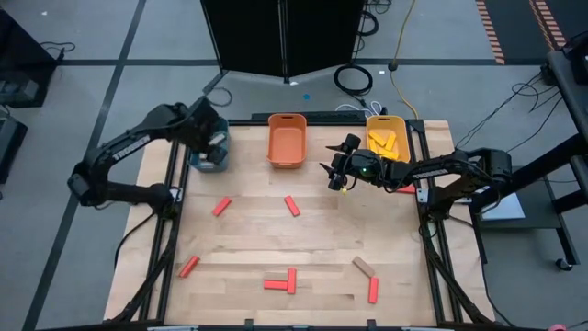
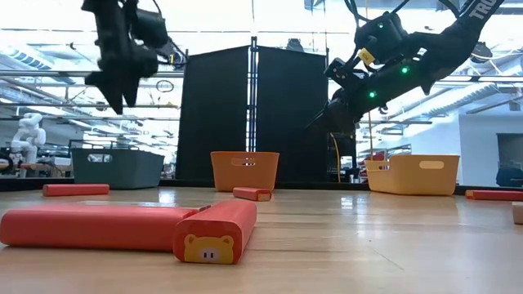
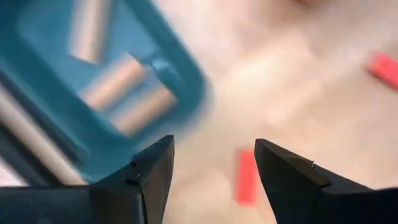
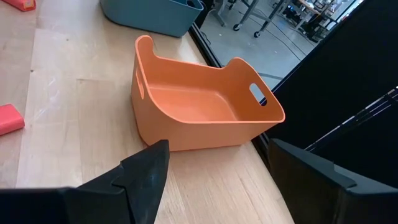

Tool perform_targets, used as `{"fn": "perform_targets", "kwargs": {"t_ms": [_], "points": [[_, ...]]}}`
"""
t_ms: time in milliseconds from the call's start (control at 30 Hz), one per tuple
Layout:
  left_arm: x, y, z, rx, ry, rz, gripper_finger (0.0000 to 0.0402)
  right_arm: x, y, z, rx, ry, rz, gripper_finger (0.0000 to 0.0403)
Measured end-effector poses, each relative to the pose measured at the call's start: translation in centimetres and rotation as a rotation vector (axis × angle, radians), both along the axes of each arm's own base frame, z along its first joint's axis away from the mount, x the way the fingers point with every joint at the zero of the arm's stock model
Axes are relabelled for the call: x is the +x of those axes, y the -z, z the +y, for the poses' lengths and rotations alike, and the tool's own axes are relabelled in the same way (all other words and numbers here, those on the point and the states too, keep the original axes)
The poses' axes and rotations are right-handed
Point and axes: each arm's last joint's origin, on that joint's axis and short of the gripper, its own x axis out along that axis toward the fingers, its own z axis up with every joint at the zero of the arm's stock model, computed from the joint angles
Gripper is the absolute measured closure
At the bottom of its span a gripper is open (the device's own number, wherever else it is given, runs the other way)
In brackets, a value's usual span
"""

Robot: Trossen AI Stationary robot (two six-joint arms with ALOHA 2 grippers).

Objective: Sort blocks
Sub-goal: Put the brown block into the blue bin

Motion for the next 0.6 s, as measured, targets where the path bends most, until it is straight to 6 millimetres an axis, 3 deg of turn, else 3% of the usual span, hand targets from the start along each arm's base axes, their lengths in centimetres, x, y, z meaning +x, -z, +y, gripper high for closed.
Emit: {"fn": "perform_targets", "kwargs": {"t_ms": [167, 333, 600], "points": [[1.4, 0.7, -5.0, -0.136, 0.099, 0.074, 0.018, 0.0, 0.0, 0.0, -0.001, 0.0, -0.002, 0.0135], [2.9, 2.8, -9.7, -0.301, 0.195, 0.164, 0.018, 0.1, -0.2, 0.0, -0.019, -0.006, -0.014, 0.0135], [3.5, 6.3, -14.5, -0.443, 0.215, 0.397, 0.018, 0.9, -1.5, -0.1, -0.043, -0.043, -0.043, 0.0135]]}}
